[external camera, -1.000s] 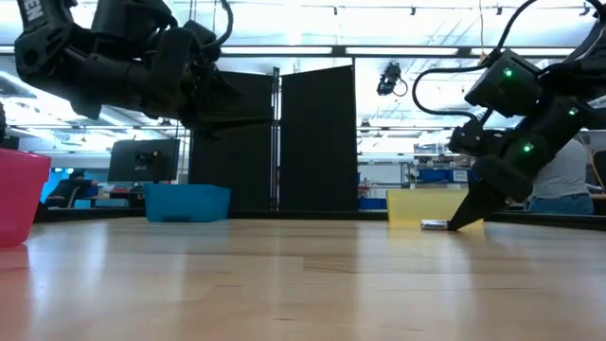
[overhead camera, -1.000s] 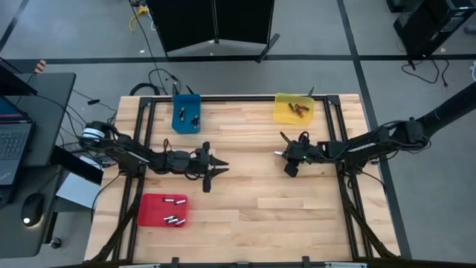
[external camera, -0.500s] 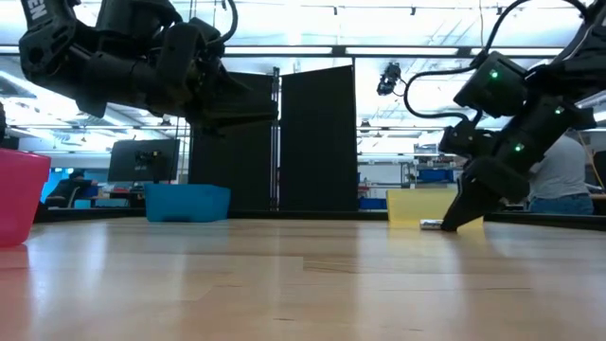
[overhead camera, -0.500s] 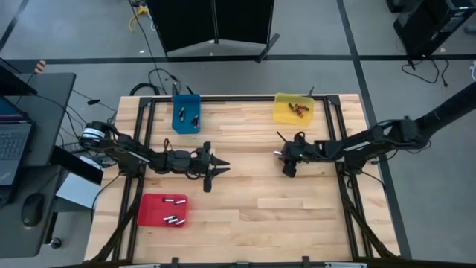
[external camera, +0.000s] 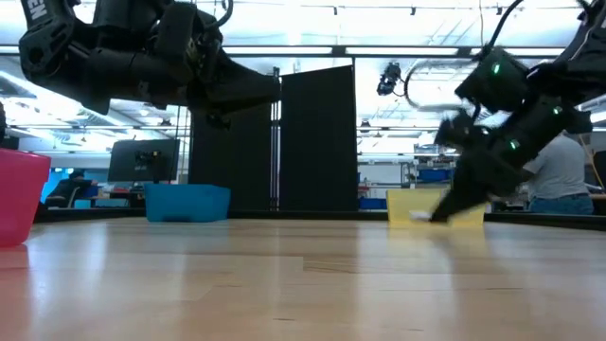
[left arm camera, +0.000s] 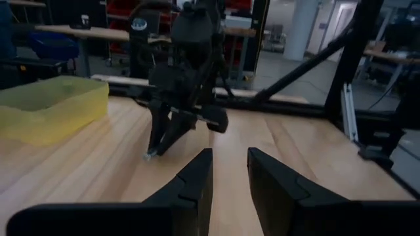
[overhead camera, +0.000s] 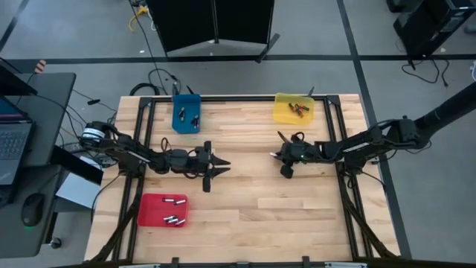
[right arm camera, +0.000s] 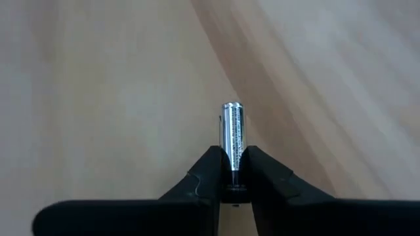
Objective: Sort batteries
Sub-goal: Put the silver battery into the red bin
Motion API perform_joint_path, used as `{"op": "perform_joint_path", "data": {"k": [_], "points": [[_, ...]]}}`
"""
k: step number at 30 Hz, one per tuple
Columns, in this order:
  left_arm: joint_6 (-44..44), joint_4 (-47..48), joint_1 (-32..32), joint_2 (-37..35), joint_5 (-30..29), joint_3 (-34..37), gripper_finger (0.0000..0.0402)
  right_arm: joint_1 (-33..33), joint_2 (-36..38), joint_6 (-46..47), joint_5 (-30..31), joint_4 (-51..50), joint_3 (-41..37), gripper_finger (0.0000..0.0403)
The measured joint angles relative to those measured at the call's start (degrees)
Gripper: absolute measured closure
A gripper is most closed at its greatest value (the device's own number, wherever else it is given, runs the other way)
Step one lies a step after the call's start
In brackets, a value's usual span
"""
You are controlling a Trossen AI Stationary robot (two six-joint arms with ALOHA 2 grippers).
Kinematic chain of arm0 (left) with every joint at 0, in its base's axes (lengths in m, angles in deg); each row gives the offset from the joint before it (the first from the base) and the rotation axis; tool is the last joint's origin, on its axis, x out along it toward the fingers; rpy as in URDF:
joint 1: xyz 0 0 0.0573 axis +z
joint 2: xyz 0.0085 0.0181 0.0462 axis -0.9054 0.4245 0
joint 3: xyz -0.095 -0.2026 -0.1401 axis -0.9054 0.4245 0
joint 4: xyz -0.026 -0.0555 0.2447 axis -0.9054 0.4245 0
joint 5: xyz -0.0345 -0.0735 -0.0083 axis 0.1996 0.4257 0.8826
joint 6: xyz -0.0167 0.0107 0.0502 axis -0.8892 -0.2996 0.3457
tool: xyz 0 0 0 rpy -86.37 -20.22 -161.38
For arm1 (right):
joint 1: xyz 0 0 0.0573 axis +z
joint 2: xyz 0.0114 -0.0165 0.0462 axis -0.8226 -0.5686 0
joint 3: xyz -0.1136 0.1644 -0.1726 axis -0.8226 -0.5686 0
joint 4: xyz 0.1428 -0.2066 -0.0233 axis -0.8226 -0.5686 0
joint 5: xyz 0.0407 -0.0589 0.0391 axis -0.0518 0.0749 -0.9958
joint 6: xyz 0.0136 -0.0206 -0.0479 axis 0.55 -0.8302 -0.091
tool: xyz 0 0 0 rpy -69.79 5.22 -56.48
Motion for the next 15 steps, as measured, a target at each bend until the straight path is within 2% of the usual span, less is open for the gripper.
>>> {"op": "perform_joint_path", "data": {"k": [4, 7, 11, 15], "points": [[-0.02, -1.15, 0.00, 0.00, -0.07, 0.00, 0.0298, 2.87, -0.59, 1.53, -0.03, 13.65, 0.04, 0.0341], [-0.02, -1.23, 0.00, 0.00, -0.18, 0.00, 0.0298, 6.35, -3.34, 0.34, 1.48, 27.67, 0.07, 0.0341], [0.09, -4.04, 0.00, 0.00, -1.94, 0.01, 0.0298, 10.39, -9.01, -3.50, 4.37, 47.32, 0.13, 0.0341], [0.51, -5.08, 0.00, 0.00, -2.34, -1.09, 0.0298, 13.22, -15.05, -7.44, 4.67, 64.88, 0.17, 0.0341]]}}
